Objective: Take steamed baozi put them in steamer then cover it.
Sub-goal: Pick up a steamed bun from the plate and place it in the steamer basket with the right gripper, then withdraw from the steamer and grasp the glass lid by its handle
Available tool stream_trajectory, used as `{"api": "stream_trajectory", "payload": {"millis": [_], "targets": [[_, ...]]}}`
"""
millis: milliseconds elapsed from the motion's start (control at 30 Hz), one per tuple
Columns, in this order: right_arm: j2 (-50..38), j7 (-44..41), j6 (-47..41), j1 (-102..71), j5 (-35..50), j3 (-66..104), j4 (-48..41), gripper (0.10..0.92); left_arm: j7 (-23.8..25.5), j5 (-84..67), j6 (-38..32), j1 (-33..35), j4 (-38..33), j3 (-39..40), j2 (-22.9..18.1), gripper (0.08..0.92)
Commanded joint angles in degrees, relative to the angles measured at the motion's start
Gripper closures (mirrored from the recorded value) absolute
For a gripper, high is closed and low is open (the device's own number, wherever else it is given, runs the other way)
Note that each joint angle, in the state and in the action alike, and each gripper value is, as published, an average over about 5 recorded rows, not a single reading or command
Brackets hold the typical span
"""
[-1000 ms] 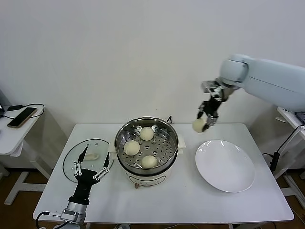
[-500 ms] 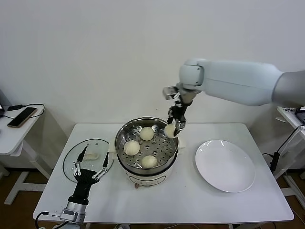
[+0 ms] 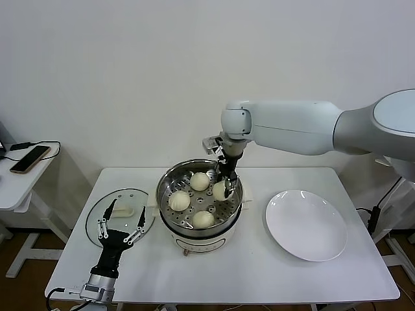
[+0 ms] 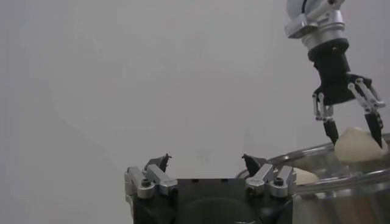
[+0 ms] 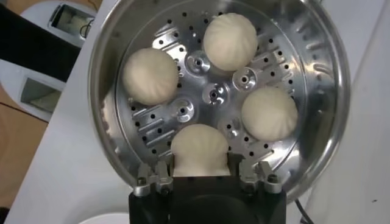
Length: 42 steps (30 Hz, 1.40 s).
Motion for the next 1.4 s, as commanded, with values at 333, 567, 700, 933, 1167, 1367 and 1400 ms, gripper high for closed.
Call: {"api": "stream_trajectory", "payload": {"millis": [333,567,700,933,1167,1367,1400], "targets": [[1.3,0.2,-0.05,-1.53,-1.56,-0.75,-1.32,0.41,-0.03,-0.17,-0.09,0.01,0.0,-0.17,0.03,0.177],[1.17,-0.24,0.08,-1.48,-1.56,-0.43,-0.69,0.323,-0.02,-0.16,-0.1,0.03,0.13,-0.2,0.0,0.177],[0.26,-0.32,0.13,-1.16,-1.82,0.05,0.18,0.231,-0.01,-0.15,-0.11,0.09,0.14,-0.22,-0.03,0.177],[-6.25,0.34,0.83,-0.7,-2.81,8.33,3.76,0.203,0.0,-0.01,0.04,0.06,-0.06,-0.23,-0.05,0.177],[-18.35,28.38,8.84,-2.02,0.82,18.66,9.85,0.203,-0.31,2.48,0.43,-0.84,0.14,-0.35,0.45,0.177],[-28.17,69.58,14.43,-12.2,0.36,28.21,17.24,0.203,-2.49,10.23,1.64,-3.47,0.69,-0.32,1.22,0.177],[-29.6,75.1,15.48,-15.24,0.29,31.31,17.88,0.203,-3.04,11.7,2.06,-3.99,0.69,-0.22,1.4,0.177]]}}
